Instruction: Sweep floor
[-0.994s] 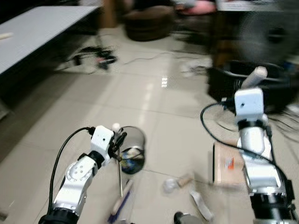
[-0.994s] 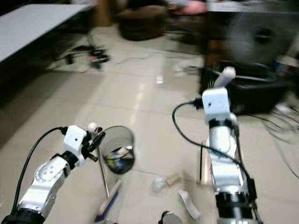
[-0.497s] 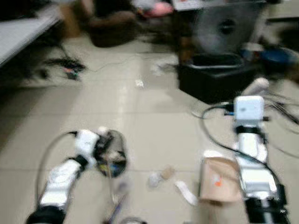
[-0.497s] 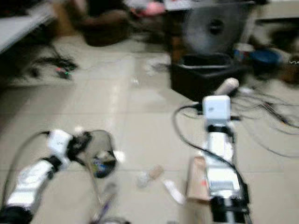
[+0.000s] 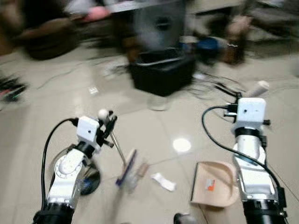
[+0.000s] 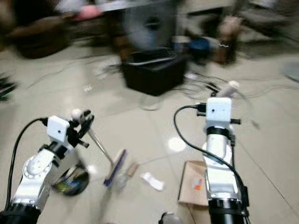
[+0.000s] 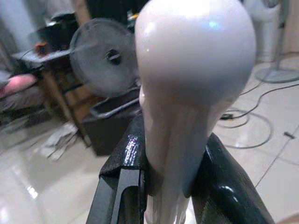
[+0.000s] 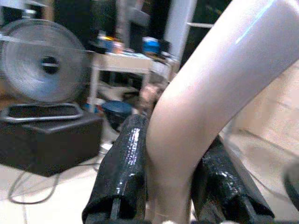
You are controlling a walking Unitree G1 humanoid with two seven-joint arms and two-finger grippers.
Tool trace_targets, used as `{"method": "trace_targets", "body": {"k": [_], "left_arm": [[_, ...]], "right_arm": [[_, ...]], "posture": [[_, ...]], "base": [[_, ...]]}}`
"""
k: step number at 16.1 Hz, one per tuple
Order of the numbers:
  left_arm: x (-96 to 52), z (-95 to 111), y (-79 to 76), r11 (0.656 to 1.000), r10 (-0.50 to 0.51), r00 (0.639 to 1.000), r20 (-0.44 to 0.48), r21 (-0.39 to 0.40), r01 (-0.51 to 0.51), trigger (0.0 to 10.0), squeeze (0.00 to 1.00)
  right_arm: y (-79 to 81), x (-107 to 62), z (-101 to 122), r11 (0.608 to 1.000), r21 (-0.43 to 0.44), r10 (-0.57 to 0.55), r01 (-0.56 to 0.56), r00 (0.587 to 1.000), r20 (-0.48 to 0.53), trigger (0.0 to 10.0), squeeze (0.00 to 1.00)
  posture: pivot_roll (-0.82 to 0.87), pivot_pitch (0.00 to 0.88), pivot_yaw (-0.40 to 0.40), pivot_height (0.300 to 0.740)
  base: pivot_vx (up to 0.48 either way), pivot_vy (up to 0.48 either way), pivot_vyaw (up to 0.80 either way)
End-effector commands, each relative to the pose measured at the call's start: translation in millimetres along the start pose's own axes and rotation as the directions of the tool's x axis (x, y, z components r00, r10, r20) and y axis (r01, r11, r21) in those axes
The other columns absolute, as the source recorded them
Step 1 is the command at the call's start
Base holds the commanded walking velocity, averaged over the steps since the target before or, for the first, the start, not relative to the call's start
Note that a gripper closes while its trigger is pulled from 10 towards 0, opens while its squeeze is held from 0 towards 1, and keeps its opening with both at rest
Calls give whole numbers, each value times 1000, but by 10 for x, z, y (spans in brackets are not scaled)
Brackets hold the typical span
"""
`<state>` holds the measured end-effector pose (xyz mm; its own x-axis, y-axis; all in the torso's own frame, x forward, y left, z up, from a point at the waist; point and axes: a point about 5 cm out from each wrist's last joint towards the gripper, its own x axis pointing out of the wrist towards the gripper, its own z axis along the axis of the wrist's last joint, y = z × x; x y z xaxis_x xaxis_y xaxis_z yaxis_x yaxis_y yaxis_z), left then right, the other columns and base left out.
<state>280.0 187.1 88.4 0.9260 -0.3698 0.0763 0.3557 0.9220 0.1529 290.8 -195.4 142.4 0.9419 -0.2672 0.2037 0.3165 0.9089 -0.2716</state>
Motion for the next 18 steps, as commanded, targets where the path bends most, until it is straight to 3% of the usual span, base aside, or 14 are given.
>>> {"method": "trace_targets", "body": {"k": [1,5,10,13,15,18], "left_arm": [[10,58,43,998,58,998,8,23,-58,10000,0],[135,175,31,988,141,989,36,52,-143,10000,0],[229,228,-139,994,98,994,57,43,-100,10000,0],[239,240,-163,995,88,994,60,43,-91,10000,0],[236,235,-159,995,92,994,57,43,-94,10000,0],[228,223,-146,995,90,995,51,45,-92,10000,0]], "right_arm": [[19,25,61,1000,27,1,-1,1000,16,10000,0],[98,-3,14,993,117,27,-23,999,-32,10000,0],[56,-45,-36,987,164,11,-2,999,-53,10000,0],[125,-88,-61,972,231,53,-36,996,-71,10000,0],[155,-105,-55,971,236,67,-49,995,-69,10000,0],[162,-97,-61,973,223,71,-53,995,-69,10000,0]], "posture": [[-16,25,103,740],[-16,33,104,740],[-18,42,109,740],[-18,42,109,740],[-16,42,109,740],[-15,42,114,740]], "base": [[0,0,0],[0,0,0],[0,0,0],[302,0,-194],[328,0,-800],[328,0,0]]}}
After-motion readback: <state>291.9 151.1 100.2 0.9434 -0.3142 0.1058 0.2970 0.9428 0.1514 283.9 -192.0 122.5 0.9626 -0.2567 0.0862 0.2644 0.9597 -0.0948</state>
